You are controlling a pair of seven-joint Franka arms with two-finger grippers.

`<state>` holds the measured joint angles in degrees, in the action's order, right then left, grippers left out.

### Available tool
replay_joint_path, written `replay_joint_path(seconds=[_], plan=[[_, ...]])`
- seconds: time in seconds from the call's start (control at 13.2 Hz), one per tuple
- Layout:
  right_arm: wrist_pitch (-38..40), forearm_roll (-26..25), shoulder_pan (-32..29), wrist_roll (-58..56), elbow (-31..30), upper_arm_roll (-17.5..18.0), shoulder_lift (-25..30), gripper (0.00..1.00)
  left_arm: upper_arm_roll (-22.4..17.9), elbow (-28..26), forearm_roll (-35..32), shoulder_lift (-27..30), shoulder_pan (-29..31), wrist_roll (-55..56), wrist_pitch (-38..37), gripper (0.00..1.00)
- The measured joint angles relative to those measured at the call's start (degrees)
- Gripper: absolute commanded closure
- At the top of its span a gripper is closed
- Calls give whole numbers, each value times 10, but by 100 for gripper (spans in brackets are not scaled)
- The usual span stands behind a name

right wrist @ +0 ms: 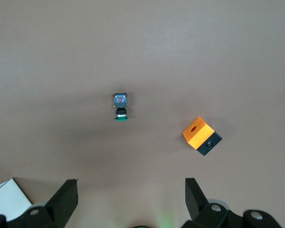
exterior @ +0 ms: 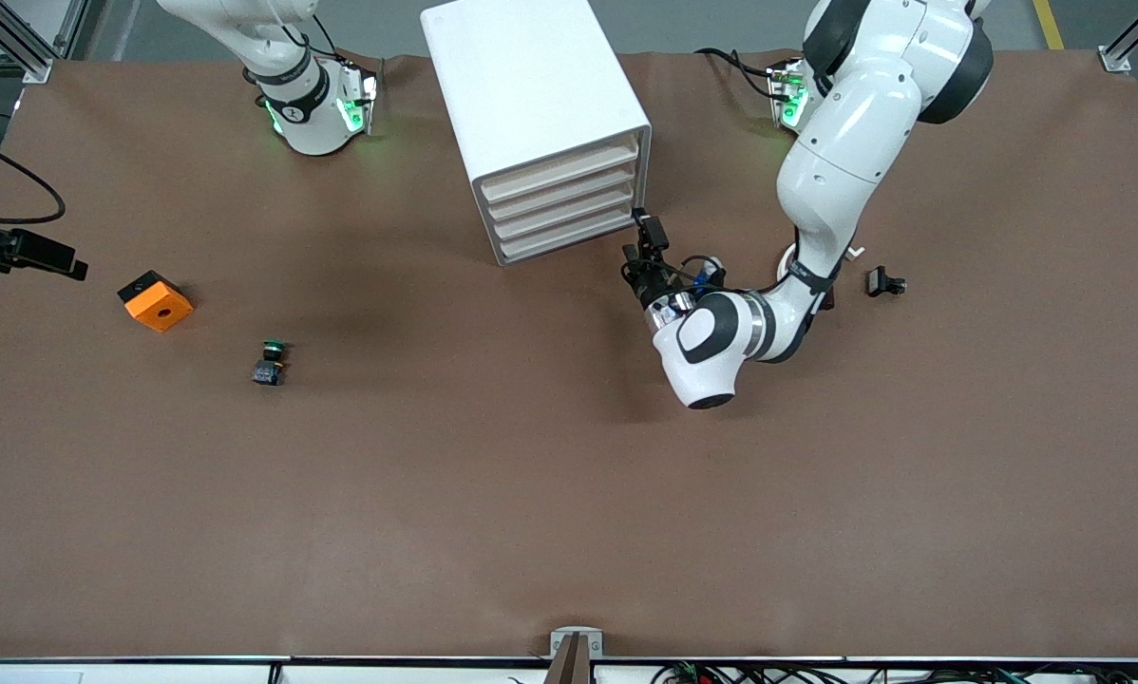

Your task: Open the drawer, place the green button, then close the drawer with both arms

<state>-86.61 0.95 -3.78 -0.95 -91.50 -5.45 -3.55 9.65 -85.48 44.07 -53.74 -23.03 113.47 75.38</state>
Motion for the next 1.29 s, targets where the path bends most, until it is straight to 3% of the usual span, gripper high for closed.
replay_joint_path(seconds=[0.3,0.45,0.68,1.06,1.29], plan=[[-22,0,0,15,-30,3,2,0,0,0,8,-6,-22,11,3,0],[-55,0,3,31,-62,4,5,0,0,1,8,-12,-30,11,7,18],[-122,1,4,40,-136,6,21,0,0,2,8,-18,-46,12,10,35],[-287,1,20,40,-290,9,39,0,-1,3,8,-19,-64,12,15,35],[-372,1,41,44,-341,10,38,0,-1,3,8,-20,-72,12,15,38]])
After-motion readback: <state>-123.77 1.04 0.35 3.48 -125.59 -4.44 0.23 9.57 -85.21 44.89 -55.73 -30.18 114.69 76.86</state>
